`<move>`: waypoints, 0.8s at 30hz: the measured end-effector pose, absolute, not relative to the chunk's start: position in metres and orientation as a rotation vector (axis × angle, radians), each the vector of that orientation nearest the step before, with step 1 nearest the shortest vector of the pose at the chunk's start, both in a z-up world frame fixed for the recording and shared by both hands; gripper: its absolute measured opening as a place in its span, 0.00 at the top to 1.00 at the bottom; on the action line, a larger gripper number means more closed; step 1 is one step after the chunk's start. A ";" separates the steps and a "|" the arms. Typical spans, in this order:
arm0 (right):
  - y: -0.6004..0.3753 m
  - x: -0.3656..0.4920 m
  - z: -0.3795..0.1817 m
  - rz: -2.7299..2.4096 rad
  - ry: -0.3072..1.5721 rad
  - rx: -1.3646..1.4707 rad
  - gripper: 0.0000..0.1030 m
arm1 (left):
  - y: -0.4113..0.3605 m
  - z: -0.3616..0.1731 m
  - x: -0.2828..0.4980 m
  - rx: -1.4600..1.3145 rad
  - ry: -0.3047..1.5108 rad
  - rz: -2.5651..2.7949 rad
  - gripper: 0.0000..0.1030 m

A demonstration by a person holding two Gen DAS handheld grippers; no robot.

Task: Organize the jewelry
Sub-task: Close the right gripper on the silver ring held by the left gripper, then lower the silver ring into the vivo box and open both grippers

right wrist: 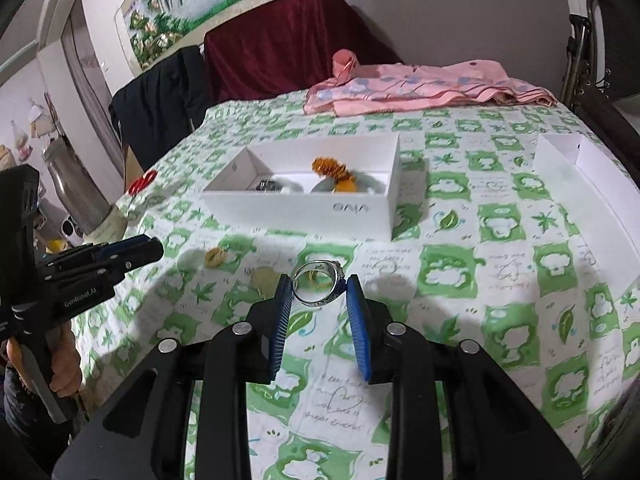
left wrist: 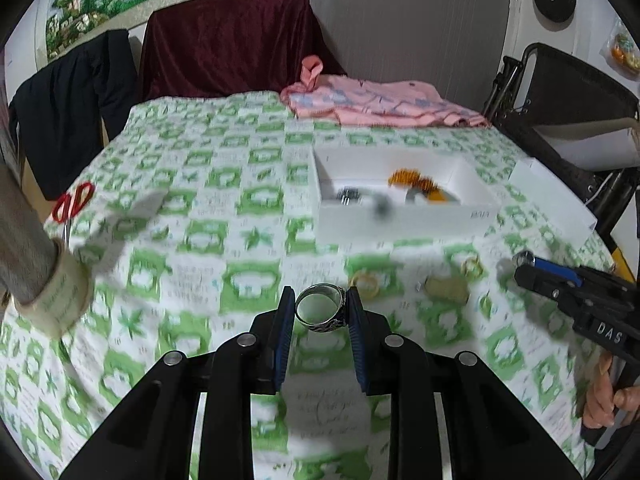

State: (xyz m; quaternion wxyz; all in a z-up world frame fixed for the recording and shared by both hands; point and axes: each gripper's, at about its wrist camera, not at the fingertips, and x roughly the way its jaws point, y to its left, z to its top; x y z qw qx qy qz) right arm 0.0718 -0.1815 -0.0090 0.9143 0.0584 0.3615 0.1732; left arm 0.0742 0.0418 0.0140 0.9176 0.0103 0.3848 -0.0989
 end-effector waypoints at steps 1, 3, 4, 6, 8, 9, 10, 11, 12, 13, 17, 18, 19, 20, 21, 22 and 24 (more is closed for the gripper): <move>-0.184 0.073 -0.005 0.354 0.735 0.124 0.74 | 0.040 0.020 0.077 0.020 0.781 -0.208 0.75; -0.186 0.075 0.000 0.347 0.722 0.121 0.74 | 0.036 0.027 0.083 0.017 0.770 -0.221 0.75; -0.188 0.077 0.003 0.344 0.717 0.119 0.74 | 0.033 0.031 0.088 0.018 0.763 -0.227 0.75; -0.190 0.083 0.010 0.340 0.705 0.120 0.74 | 0.026 0.038 0.098 0.027 0.754 -0.232 0.75; -0.192 0.091 0.017 0.340 0.695 0.126 0.74 | 0.021 0.042 0.108 0.031 0.751 -0.237 0.75; -0.192 0.095 0.019 0.342 0.692 0.130 0.74 | 0.017 0.044 0.114 0.030 0.750 -0.243 0.74; -0.192 0.100 0.022 0.345 0.691 0.133 0.74 | 0.014 0.045 0.120 0.026 0.752 -0.249 0.74; -0.190 0.107 0.024 0.349 0.692 0.136 0.74 | 0.012 0.046 0.125 0.022 0.755 -0.253 0.75; -0.189 0.112 0.026 0.352 0.693 0.137 0.74 | 0.011 0.046 0.129 0.020 0.756 -0.256 0.75; -0.188 0.116 0.027 0.356 0.694 0.137 0.74 | 0.007 0.046 0.136 0.017 0.759 -0.258 0.75; -0.180 0.143 0.023 0.364 0.719 0.134 0.74 | -0.001 0.040 0.157 0.012 0.784 -0.261 0.75; -0.179 0.149 0.020 0.362 0.728 0.133 0.74 | -0.003 0.037 0.163 0.010 0.792 -0.262 0.75; -0.178 0.154 0.018 0.358 0.734 0.131 0.74 | -0.003 0.035 0.166 0.008 0.797 -0.263 0.75; -0.177 0.161 0.015 0.350 0.743 0.129 0.74 | -0.004 0.031 0.171 0.005 0.806 -0.262 0.75; -0.178 0.165 0.012 0.343 0.749 0.128 0.74 | -0.005 0.028 0.175 0.001 0.814 -0.263 0.75; -0.178 0.171 0.010 0.332 0.758 0.127 0.74 | -0.005 0.025 0.178 -0.001 0.820 -0.264 0.75; -0.179 0.178 0.007 0.321 0.768 0.129 0.74 | -0.005 0.018 0.184 -0.008 0.836 -0.263 0.75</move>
